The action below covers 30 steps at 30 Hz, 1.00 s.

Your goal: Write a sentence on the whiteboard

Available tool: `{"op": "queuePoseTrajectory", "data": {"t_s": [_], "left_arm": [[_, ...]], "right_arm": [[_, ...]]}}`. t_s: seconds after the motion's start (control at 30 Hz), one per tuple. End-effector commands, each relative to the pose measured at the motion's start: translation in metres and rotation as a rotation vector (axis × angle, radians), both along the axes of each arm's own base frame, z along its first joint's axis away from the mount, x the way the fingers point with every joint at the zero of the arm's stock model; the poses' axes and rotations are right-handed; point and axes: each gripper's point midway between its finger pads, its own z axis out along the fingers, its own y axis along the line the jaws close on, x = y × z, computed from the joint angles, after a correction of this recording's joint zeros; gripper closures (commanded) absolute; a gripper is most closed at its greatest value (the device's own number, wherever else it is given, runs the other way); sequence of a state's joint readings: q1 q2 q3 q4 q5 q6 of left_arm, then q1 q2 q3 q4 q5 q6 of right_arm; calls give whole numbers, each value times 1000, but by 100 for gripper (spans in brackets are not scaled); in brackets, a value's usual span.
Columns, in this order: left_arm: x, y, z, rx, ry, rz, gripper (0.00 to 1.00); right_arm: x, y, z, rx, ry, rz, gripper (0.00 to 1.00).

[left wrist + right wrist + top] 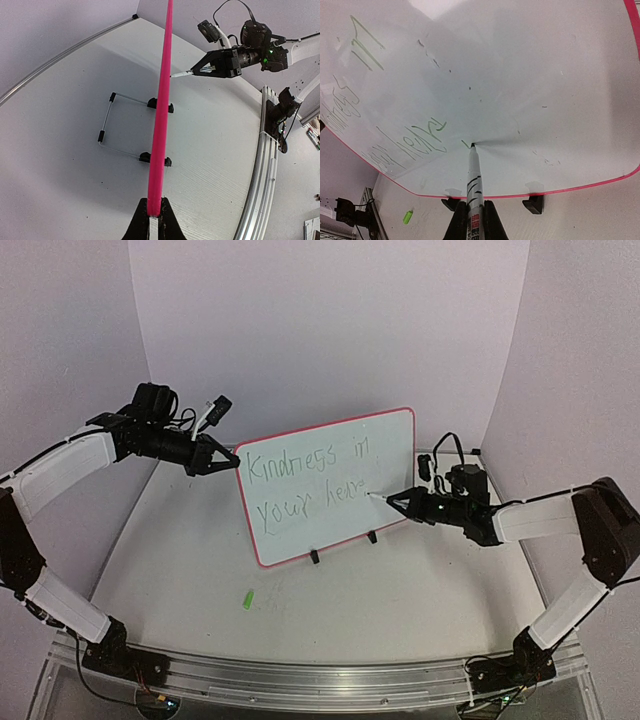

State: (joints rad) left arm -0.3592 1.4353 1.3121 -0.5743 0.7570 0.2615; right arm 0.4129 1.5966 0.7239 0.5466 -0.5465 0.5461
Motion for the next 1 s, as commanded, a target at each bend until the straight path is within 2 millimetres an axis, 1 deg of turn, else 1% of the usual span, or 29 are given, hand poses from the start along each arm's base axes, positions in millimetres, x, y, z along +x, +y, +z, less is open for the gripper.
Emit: {"op": "queuePoseTrajectory", "data": {"t_s": [0.0,0.17,0.27,0.47,0.77,0.97], "left_arm": [[-10,-3,12,-9,-28,-27,100],[-10,-3,11,-9,-27,-28,100],[-10,-4,11,-9,-26,-29,100],[-10,-4,11,-8,-25,-29,100],[-10,-5,9,-7,-21,-31,100],[-10,-5,9,-6,-21,-31,100]], "right_arm": [[8,-9,27,-4,-85,-59,100],[6,-7,34,5,-96,-40,100],[1,-10,37,7,-103,-49,100],[-3,-16,26,-17,-75,-72,100],[0,-12,10,-33,-41,-50,100],[4,-10,8,-38,-40,-48,100]]}}
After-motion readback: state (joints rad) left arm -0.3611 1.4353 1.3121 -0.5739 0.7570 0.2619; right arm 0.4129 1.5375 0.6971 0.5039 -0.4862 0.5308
